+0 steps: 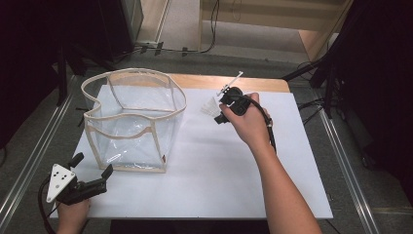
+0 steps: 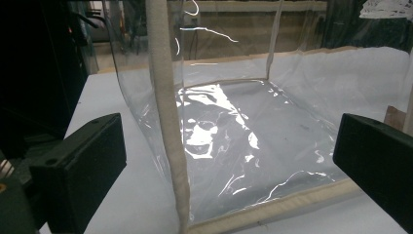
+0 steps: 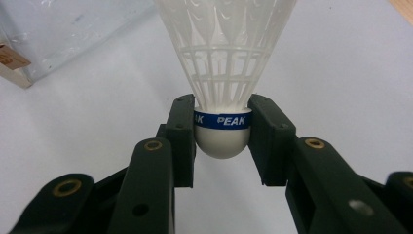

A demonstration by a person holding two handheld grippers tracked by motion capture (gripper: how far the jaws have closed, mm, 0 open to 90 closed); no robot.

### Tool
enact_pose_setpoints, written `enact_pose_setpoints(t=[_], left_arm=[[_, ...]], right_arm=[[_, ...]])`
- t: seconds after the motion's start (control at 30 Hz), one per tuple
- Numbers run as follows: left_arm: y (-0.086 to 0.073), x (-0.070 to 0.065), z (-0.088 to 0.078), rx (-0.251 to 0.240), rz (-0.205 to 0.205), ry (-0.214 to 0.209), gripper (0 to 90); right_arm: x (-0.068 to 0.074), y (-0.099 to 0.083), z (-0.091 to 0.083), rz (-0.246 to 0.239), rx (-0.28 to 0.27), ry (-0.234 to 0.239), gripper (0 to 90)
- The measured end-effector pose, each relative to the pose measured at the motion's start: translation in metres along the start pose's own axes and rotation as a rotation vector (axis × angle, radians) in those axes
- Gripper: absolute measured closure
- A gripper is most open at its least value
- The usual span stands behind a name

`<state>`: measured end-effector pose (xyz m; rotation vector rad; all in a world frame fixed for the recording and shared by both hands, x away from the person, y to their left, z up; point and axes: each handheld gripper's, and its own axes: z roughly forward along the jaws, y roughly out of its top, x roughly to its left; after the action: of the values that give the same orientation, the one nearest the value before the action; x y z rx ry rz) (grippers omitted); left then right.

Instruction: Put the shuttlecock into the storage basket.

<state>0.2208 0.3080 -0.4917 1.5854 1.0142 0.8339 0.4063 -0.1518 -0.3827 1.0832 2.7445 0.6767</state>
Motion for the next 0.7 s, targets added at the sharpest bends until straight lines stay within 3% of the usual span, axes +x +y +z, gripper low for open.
enact_pose_setpoints(t=[0.7], left_arm=[[0.000,0.000,0.000,0.001,0.002,-0.003,0.0]], right_arm=[[0.002,0.016,-0.017,-0.007,-0.026,0.006,62.8]])
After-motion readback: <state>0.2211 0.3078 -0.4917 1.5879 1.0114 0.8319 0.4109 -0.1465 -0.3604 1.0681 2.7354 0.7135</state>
